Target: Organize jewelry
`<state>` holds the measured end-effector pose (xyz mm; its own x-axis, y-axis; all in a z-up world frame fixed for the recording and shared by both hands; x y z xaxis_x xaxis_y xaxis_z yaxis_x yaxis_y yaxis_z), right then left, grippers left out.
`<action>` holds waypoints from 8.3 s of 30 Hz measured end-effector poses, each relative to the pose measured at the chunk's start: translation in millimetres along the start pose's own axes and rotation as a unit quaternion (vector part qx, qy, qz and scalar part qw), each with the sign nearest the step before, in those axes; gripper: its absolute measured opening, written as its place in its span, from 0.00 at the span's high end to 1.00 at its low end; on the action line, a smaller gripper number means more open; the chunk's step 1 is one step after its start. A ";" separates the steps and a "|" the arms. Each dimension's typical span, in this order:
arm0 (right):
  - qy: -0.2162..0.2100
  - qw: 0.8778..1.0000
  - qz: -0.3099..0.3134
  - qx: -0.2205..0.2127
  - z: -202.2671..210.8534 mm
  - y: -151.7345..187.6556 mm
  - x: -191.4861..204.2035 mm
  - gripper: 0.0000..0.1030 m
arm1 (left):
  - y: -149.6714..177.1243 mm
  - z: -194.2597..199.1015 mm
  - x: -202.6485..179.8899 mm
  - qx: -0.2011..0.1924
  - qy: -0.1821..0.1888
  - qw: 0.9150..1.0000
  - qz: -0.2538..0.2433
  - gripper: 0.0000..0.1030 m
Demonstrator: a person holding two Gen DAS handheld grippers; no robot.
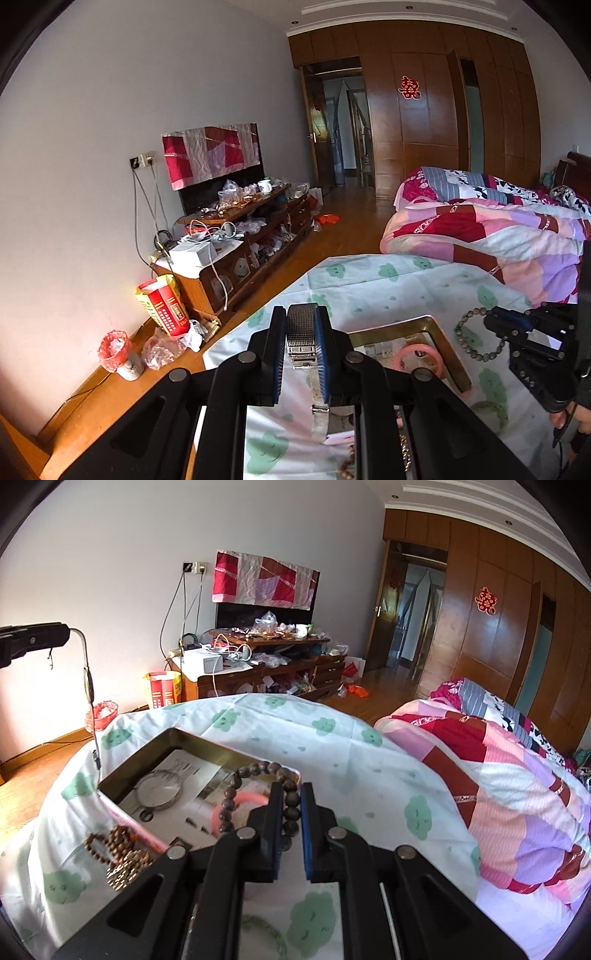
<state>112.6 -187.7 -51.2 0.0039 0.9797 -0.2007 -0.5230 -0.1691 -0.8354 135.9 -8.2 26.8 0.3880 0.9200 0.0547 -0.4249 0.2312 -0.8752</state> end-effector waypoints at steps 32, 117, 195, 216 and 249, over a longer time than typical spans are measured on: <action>0.009 0.999 0.033 0.017 -54.9 -10.1 32.1 0.90 | 41.0 -90.0 -12.0 0.081 -0.014 0.996 -0.028 0.86; 0.026 0.994 -0.016 0.108 0.1 127.1 -10.2 0.35 | 148.9 -67.4 -49.1 0.144 0.042 0.988 0.043 0.28; -0.011 0.999 0.013 0.047 -61.5 9.8 24.0 0.92 | 56.4 -108.9 -25.1 0.096 0.029 0.995 -0.024 0.94; -0.015 0.997 0.030 0.062 -73.6 16.3 37.3 0.89 | 72.4 -126.5 -25.5 0.131 -0.001 0.990 -0.047 0.80; -0.012 0.998 -0.011 0.068 18.3 91.2 8.1 0.42 | 161.6 -30.9 -43.5 0.152 -0.026 0.988 -0.009 0.22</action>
<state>49.4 -193.3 -119.6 -0.0030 0.9857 -0.1686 -0.6339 -0.1323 -0.7620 75.6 -20.6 -131.9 0.3586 0.9282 0.0993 -0.6482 0.3242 -0.6890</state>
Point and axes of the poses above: each gripper's, at about its wrist camera, not at the fingertips, and z roughly against the way its jaws point, x to its left, y to its underside, the point moved 7 cm from there along -z, roughly the way its jaws point, and after that the axes turned 9 degrees about y, right-handed, at the moved point
